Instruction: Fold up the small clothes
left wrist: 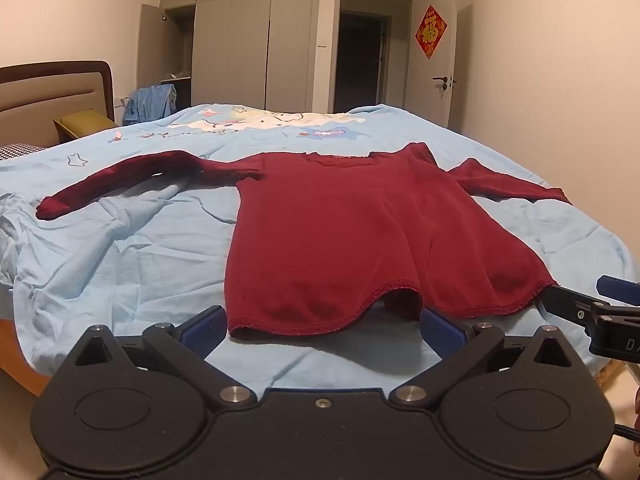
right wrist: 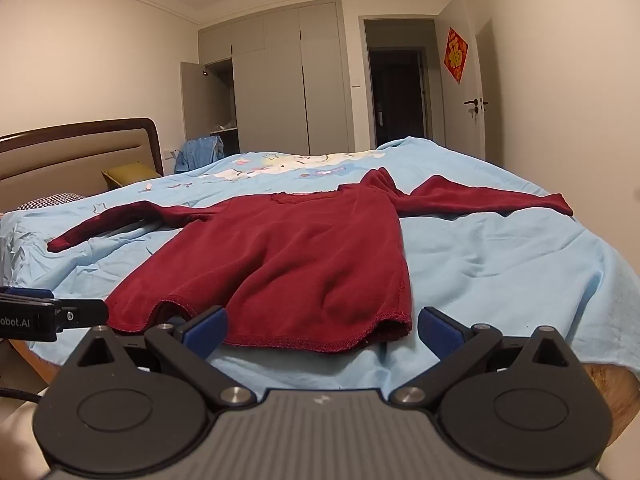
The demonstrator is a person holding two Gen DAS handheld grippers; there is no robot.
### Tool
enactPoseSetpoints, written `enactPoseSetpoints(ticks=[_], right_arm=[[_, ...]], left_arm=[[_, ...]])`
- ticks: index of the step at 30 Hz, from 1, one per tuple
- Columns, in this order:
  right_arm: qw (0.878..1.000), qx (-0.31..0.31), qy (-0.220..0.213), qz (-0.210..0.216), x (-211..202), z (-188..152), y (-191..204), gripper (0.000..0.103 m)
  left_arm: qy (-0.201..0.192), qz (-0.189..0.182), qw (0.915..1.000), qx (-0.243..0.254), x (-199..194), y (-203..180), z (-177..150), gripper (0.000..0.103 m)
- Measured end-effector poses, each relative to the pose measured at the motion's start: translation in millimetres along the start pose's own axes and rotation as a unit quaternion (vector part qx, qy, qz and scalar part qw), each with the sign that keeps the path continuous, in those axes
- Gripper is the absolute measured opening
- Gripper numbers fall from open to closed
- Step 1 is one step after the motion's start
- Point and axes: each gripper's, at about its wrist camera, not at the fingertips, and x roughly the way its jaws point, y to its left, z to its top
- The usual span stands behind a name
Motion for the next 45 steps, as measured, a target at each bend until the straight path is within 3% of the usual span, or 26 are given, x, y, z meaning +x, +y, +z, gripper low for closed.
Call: enactPoseSetpoints(ticks=[45], right_arm=[[1.0,0.0,-0.006,0.001,-6.5,1.3,2.5,0.103]], left_arm=[[-0.002,-0.004,1.0,-0.003,-3.1,-1.8,-1.0,0.102]])
